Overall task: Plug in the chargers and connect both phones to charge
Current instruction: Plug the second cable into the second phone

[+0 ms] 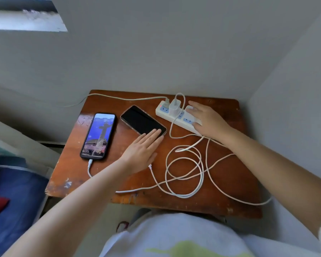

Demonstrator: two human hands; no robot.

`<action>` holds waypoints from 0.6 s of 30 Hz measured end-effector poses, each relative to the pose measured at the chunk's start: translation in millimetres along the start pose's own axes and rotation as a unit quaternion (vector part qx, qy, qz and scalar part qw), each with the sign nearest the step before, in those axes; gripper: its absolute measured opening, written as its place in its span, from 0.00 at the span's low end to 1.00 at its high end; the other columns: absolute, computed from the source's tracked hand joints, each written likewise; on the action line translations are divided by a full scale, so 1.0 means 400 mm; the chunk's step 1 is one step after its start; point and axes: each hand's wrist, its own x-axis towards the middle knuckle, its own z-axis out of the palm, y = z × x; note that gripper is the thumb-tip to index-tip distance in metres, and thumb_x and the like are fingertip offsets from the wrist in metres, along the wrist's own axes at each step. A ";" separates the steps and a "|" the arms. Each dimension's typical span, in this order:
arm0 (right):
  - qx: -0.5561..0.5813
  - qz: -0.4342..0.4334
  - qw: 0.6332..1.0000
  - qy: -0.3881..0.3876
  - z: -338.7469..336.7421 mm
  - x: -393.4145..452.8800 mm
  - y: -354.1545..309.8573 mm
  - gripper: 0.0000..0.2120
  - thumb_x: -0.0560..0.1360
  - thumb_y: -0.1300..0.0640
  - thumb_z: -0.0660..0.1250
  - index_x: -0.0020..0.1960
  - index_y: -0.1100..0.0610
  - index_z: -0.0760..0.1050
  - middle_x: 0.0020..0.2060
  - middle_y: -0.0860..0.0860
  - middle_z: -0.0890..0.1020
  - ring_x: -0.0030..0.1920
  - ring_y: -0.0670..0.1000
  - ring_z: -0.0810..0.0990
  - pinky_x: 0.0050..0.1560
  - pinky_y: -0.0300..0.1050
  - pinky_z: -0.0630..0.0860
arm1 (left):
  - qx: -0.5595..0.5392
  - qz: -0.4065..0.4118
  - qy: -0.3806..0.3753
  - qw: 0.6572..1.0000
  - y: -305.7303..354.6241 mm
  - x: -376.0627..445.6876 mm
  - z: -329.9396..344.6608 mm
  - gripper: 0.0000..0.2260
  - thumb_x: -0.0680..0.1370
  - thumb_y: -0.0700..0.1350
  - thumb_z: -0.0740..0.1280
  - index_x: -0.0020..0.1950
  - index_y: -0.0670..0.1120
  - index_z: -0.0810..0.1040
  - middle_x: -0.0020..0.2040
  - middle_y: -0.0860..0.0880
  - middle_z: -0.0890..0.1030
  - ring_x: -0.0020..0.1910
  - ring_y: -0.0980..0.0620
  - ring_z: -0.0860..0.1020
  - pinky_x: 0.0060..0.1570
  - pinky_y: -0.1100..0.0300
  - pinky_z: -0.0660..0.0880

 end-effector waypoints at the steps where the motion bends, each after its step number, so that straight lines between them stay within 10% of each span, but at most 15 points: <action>1: 0.020 0.005 0.999 0.042 0.011 -0.031 -0.007 0.21 0.74 0.63 0.65 0.66 0.61 0.67 0.71 0.58 0.64 0.70 0.60 0.61 0.69 0.54 0.60 | -0.005 -0.013 -0.013 1.000 -0.015 -0.026 0.012 0.24 0.80 0.48 0.53 0.73 0.49 0.46 0.73 0.51 0.44 0.68 0.55 0.37 0.68 0.59 0.38; 5: 0.060 0.027 0.986 0.150 0.064 -0.165 -0.040 0.16 0.70 0.65 0.70 0.58 0.66 0.74 0.62 0.65 0.74 0.65 0.67 0.67 0.62 0.55 0.61 | -0.010 -0.069 -0.060 0.996 -0.076 -0.121 0.051 0.24 0.80 0.50 0.52 0.73 0.47 0.46 0.75 0.46 0.48 0.68 0.55 0.36 0.68 0.60 0.37; 18: 0.099 0.016 0.987 0.124 0.185 -0.304 -0.233 0.08 0.64 0.67 0.72 0.44 0.64 0.81 0.37 0.58 0.85 0.40 0.56 0.83 0.44 0.52 0.80 | -0.058 -0.081 -0.028 0.995 -0.103 -0.150 0.077 0.24 0.79 0.52 0.52 0.73 0.46 0.52 0.75 0.47 0.54 0.72 0.54 0.44 0.68 0.58 0.37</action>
